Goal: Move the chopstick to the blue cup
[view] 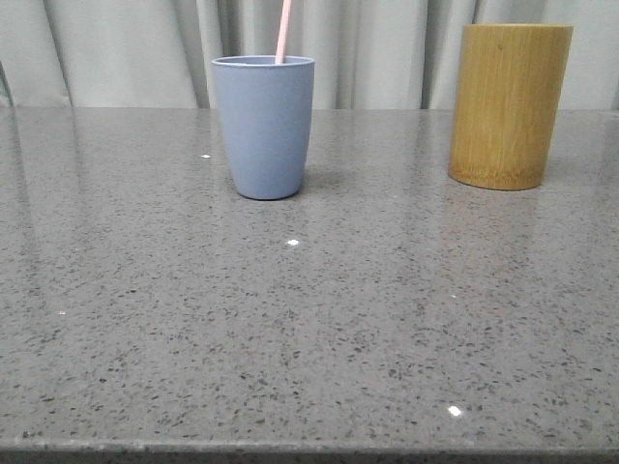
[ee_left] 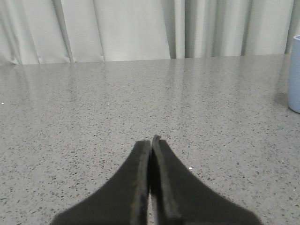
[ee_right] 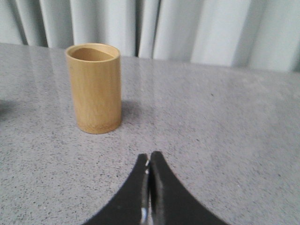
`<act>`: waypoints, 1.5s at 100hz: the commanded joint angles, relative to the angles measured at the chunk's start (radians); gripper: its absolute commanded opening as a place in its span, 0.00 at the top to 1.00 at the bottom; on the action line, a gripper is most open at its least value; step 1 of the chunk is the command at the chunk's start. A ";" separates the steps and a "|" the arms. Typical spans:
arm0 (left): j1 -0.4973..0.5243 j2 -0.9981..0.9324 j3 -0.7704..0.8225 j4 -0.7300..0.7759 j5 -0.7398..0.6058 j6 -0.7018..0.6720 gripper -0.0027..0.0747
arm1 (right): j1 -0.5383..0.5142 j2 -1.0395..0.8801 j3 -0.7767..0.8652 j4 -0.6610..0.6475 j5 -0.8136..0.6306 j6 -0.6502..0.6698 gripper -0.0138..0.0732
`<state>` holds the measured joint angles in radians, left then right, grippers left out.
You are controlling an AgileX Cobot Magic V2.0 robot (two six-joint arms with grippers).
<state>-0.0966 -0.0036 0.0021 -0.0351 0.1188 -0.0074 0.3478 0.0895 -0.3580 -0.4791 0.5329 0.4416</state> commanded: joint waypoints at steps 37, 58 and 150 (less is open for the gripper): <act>0.002 -0.035 0.009 0.002 -0.077 -0.008 0.99 | -0.330 -0.115 0.272 0.367 -0.434 -0.301 0.92; 0.002 -0.035 0.009 0.002 -0.077 -0.008 0.99 | -0.349 -0.120 0.360 0.394 -0.524 -0.319 0.92; 0.002 -0.035 0.009 0.002 -0.077 -0.008 0.99 | -0.349 -0.121 0.387 0.393 -0.527 -0.319 0.92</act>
<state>-0.0966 -0.0036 0.0021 -0.0351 0.1203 -0.0074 0.0057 -0.0111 0.0273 -0.0863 0.0952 0.1332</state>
